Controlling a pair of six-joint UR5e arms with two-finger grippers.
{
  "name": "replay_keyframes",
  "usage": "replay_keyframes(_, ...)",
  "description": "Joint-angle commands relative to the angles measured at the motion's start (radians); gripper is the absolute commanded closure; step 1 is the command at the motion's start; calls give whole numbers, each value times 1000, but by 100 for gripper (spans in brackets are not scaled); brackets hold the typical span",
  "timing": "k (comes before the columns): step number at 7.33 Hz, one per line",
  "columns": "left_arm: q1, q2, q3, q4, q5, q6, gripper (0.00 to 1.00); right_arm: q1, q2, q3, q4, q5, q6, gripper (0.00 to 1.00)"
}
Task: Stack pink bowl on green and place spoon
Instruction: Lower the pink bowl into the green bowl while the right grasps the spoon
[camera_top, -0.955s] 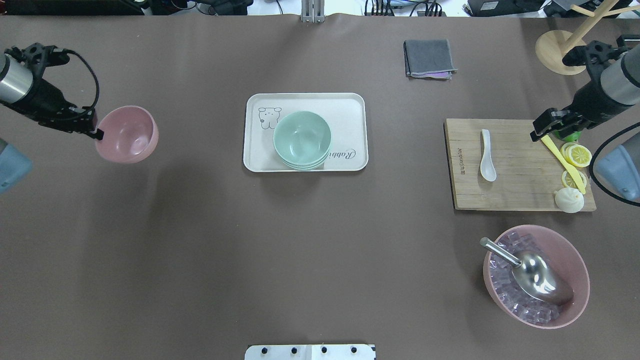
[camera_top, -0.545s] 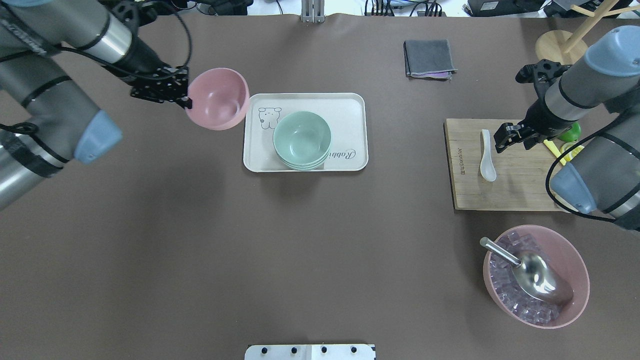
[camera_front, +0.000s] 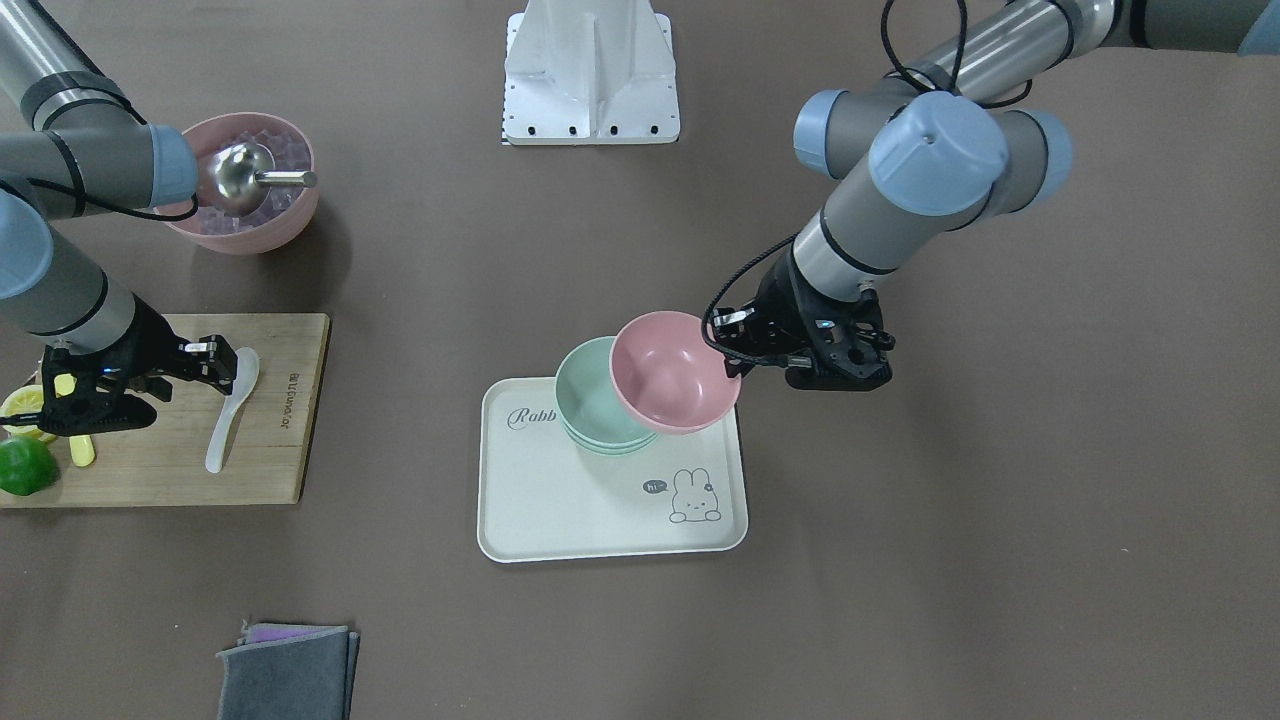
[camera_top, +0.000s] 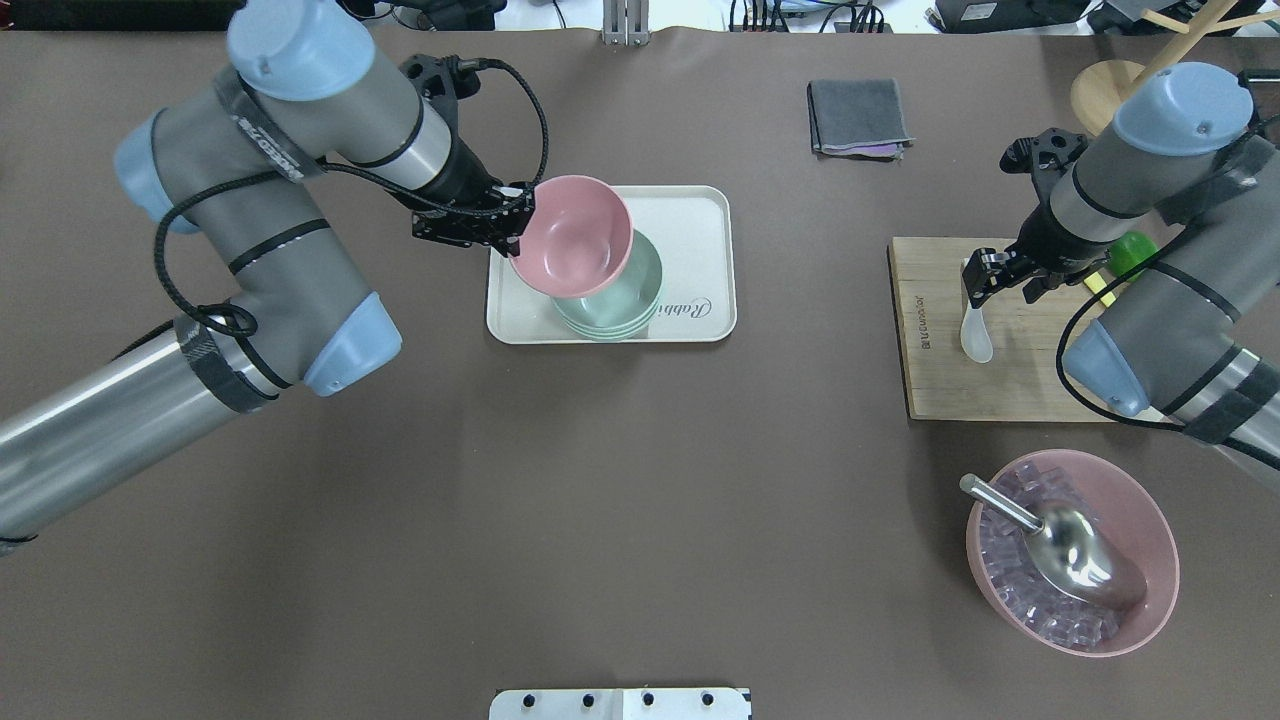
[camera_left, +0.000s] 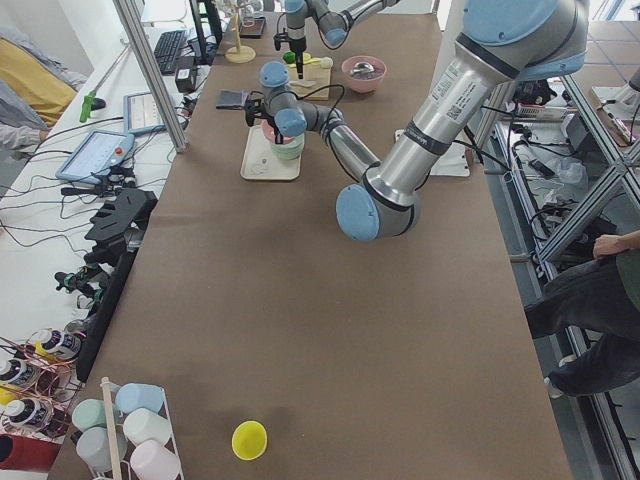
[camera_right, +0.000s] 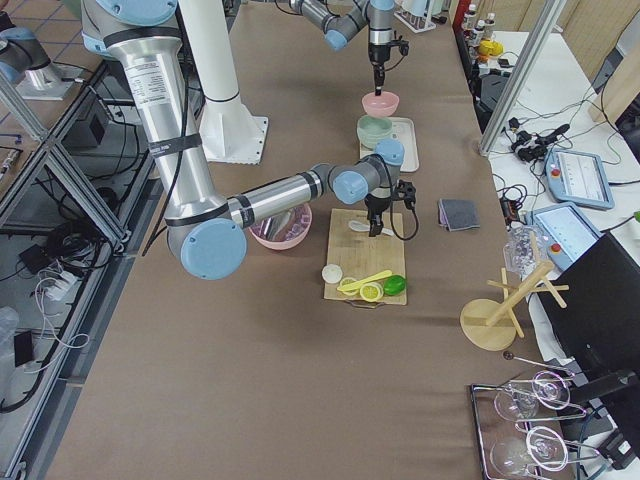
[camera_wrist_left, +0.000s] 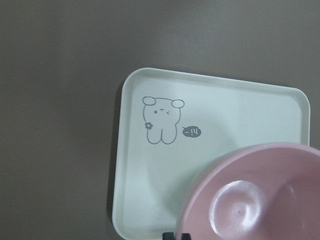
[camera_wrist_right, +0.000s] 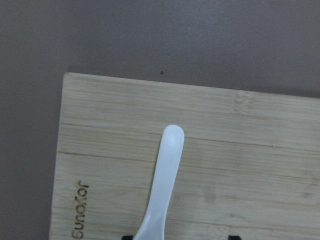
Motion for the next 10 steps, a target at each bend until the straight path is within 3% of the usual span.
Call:
replay_keyframes(1, 55, -56, 38, -1, 62, -48, 100, -1, 22, -28, 0, 8, 7, 30)
replay_keyframes(3, 62, -59, 46, -3, 77, -45, 100, -2, 47, -50, 0, 8, 10, 30)
replay_keyframes(4, 60, -57, 45, -4, 79, -39, 42, -2, 62, -77, 0, 9, 9, 30)
replay_keyframes(5, 60, -54, 16, -3, 149, -46, 2, -7, 61, -112, 20, 9, 10, 30)
replay_keyframes(6, 59, -50, -15, 0, 166, -48, 2, -13, 61, -123, 24, 9, 10, 31)
replay_keyframes(7, 56, -45, -15, 0, 168, -46, 2, -13, 61, -128, 24, 9, 10, 46)
replay_keyframes(8, 57, -39, -20, 0, 169, -46, 2, -13, 62, -126, 24, 17, 12, 99)
replay_keyframes(10, 57, -22, -32, 0, 171, -45, 2, -13, 68, -126, 24, 51, 10, 100)
